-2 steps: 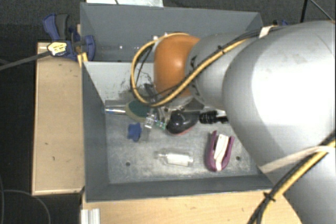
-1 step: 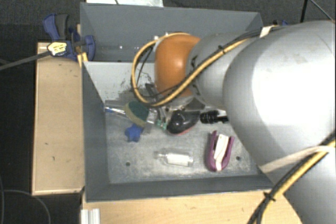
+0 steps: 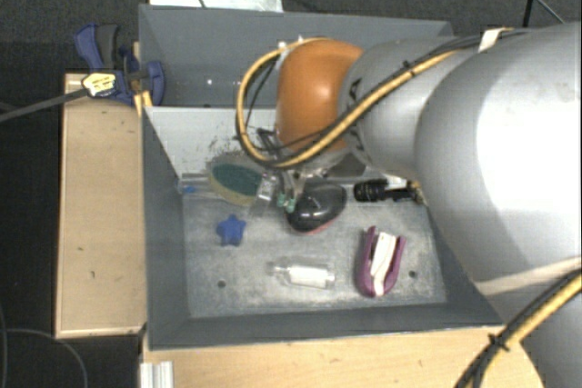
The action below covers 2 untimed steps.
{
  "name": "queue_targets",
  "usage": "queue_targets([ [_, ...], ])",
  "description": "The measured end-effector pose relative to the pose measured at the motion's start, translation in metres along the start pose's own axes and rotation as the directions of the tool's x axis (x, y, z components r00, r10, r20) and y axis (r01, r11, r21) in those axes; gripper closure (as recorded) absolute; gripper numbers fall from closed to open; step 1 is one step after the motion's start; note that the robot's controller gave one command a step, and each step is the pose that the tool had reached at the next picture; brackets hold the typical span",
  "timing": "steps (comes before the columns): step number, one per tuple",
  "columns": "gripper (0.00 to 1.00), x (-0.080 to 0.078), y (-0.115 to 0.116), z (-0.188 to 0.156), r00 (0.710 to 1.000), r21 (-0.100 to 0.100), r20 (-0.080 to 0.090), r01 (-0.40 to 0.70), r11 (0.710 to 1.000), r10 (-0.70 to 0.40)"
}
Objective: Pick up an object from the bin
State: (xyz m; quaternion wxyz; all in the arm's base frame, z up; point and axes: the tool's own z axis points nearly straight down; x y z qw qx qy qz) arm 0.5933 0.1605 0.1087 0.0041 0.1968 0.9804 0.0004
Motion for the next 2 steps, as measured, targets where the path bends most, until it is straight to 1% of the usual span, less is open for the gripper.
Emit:
queue_targets([
  [1,1.00,-0.002,0.001,-0.049,1.000,-0.002,-0.002,0.002,1.000,-0.002],
  [2,1.00,-0.004,0.002,-0.089,1.000,-0.002,-0.002,0.005,1.000,-0.005],
])
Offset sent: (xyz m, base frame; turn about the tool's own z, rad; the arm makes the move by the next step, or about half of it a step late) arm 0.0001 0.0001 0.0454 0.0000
